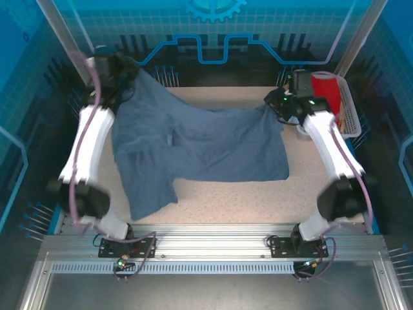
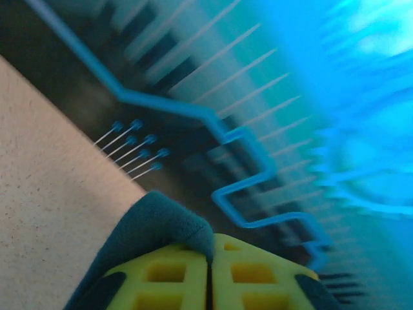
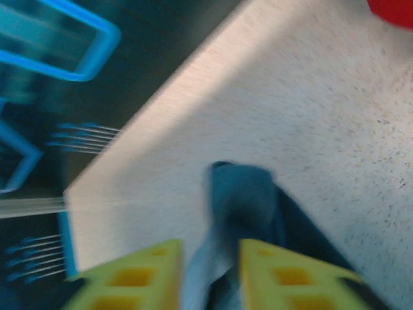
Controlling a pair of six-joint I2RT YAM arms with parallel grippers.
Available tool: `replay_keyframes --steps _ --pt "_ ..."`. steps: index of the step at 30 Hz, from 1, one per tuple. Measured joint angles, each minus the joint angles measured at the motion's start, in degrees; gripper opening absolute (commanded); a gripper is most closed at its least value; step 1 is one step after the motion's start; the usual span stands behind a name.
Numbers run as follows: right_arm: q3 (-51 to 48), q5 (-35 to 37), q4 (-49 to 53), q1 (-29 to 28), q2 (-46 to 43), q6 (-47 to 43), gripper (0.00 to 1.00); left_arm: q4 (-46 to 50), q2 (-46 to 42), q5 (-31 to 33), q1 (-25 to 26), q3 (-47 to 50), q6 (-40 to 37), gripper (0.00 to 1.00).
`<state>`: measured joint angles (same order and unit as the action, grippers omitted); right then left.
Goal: Fold and stack the t-shirts
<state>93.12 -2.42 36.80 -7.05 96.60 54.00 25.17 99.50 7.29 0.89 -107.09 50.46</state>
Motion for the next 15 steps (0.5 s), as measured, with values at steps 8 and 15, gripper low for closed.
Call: replay_keyframes --steps 8,15 --pt "4.6 -1.4 4.2 1.8 16.5 -3.0 0.70 13.2 22.3 -3.5 -3.0 -2.4 -2.2 0.62" --pt "-17.8 -0.2 3.9 0.5 -4.8 -3.2 0.69 15.7 -12.8 -3.8 -2.4 35.1 -0.9 0.56"
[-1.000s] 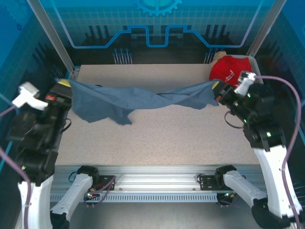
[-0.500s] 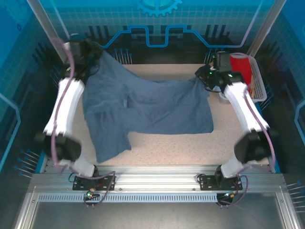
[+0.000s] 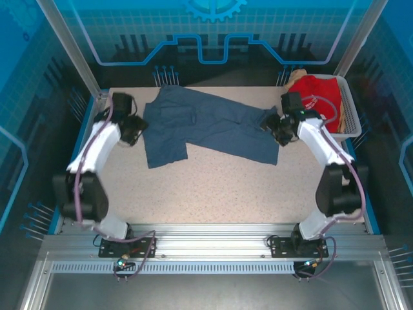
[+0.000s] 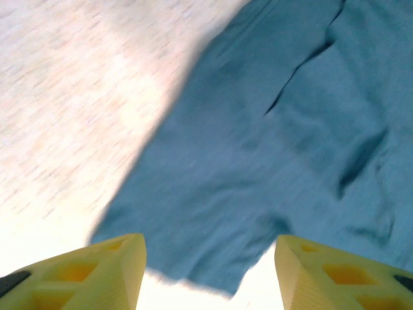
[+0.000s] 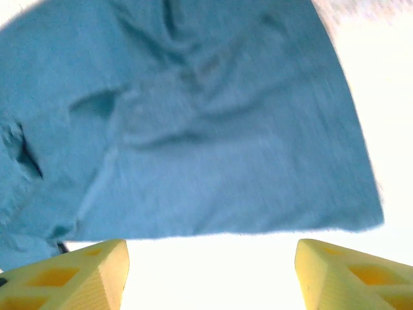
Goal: Fold and stack the t-shirts
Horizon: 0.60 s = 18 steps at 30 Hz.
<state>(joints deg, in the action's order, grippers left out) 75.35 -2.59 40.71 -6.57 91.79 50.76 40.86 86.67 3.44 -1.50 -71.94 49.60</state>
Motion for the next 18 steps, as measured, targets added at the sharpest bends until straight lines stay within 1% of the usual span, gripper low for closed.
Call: replay_keyframes --steps 1,3,6,10,13,14,18 --pt "-2.8 0.0 0.1 -0.3 -2.5 0.0 0.69 0.1 -3.7 -0.7 0.0 4.6 0.0 0.57" --pt "-6.7 0.0 0.2 -0.6 -5.5 0.0 0.69 0.2 -5.6 -2.3 -0.2 10.3 -0.3 0.57" --pt "-9.4 0.0 0.5 -0.7 -5.7 -0.5 0.68 -1.7 1.1 -4.7 -0.4 13.3 -1.6 0.56" --pt "-9.7 0.0 0.5 -0.7 -5.0 -1.8 0.68 -3.7 11.1 -6.9 -0.4 12.1 -3.4 0.57" --pt "-9.7 0.0 0.5 -0.6 -5.0 -2.5 0.69 -3.9 14.6 -7.4 -0.2 10.2 -4.6 0.55" --pt "-9.7 0.0 0.5 -0.6 -5.0 -2.6 0.68 -3.9 15.2 -7.3 0.0 9.5 -5.0 0.53" --pt "-9.7 0.1 0.6 -0.6 -5.0 -2.8 0.68 -4.2 18.8 -6.8 1.4 5.2 -6.7 0.40"
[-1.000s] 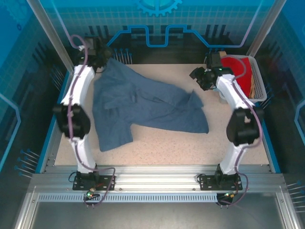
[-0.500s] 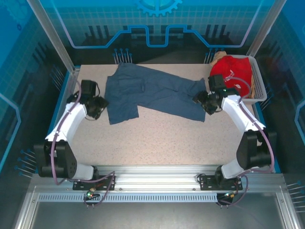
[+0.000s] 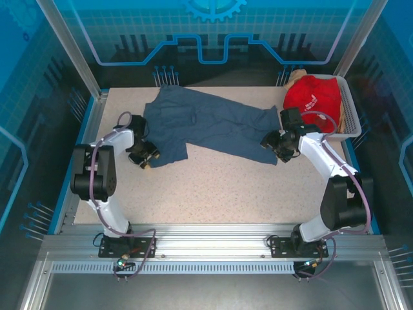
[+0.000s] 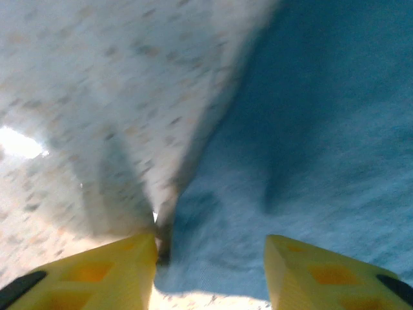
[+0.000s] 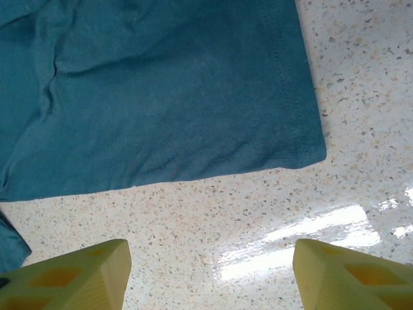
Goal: Fold and stack the t-shirts
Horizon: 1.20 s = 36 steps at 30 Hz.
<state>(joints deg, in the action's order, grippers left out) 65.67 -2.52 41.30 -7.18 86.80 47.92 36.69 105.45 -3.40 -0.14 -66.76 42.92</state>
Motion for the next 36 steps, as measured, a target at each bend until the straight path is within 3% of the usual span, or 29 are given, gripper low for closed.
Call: replay_keyframes --steps 5,6,11,18,24,28,32,36 --pt "-0.1 0.7 0.5 0.1 0.0 0.0 0.67 1.7 2.9 2.6 1.1 -2.3 -1.4 0.02" --pt "-0.2 1.0 0.7 0.3 0.0 0.0 0.67 2.4 2.9 3.3 1.1 -2.3 -1.4 0.00" --pt "-1.2 1.9 0.9 2.1 1.6 1.7 0.64 -0.2 -0.3 5.2 2.4 0.2 -1.2 0.00" --pt "-0.9 2.8 -1.1 2.4 11.1 5.1 0.57 -1.4 -17.2 6.6 2.9 5.7 -0.6 0.00" --pt "-0.2 4.0 -1.4 2.6 16.5 6.6 0.55 -1.9 -22.3 6.6 3.0 10.4 1.2 0.00" --pt "1.3 4.3 -1.4 3.5 19.2 6.2 0.37 -1.7 -23.3 6.6 3.0 12.1 2.0 0.00" --pt "2.9 4.7 -0.7 3.9 20.4 4.7 0.03 -1.4 -25.2 6.6 3.0 12.4 2.1 0.00" --pt "5.9 4.8 -1.9 3.5 20.3 2.9 0.00 -0.6 -26.9 6.6 2.9 11.4 2.2 0.00"
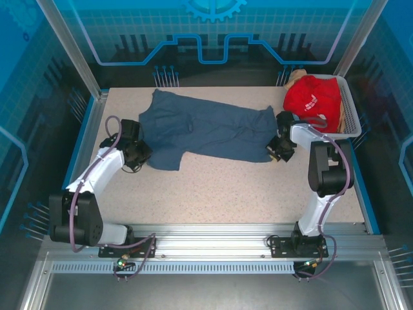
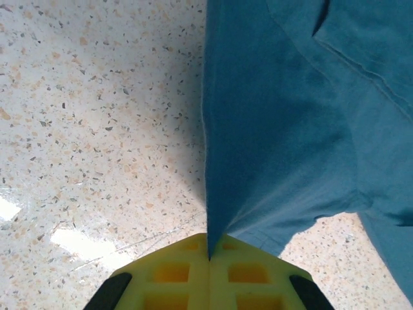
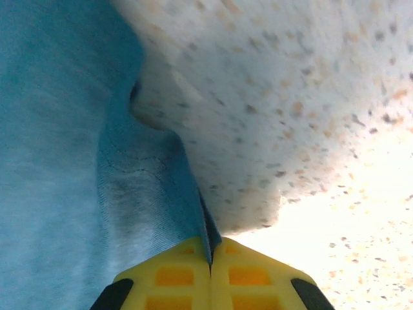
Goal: Fold and stack the t-shirts
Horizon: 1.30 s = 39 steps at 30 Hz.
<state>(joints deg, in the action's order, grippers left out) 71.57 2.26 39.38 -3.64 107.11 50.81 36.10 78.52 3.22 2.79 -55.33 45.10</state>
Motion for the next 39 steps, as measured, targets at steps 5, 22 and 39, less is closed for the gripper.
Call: replay_keyframes --steps 5,22,39 --pt "5.2 0.1 1.8 -2.4 -7.7 -1.7 0.00 2.1 -0.5 0.5 -0.5 -10.6 0.5 0.00" --pt "27.6 -2.5 2.8 -3.4 -34.0 -2.8 0.00 0.7 -9.8 7.4 -2.9 -52.3 -1.7 0.00" --pt "30.1 -10.4 -5.4 -3.4 -26.9 3.4 0.00 -1.4 12.4 -3.7 -8.1 -74.9 -1.4 0.00"
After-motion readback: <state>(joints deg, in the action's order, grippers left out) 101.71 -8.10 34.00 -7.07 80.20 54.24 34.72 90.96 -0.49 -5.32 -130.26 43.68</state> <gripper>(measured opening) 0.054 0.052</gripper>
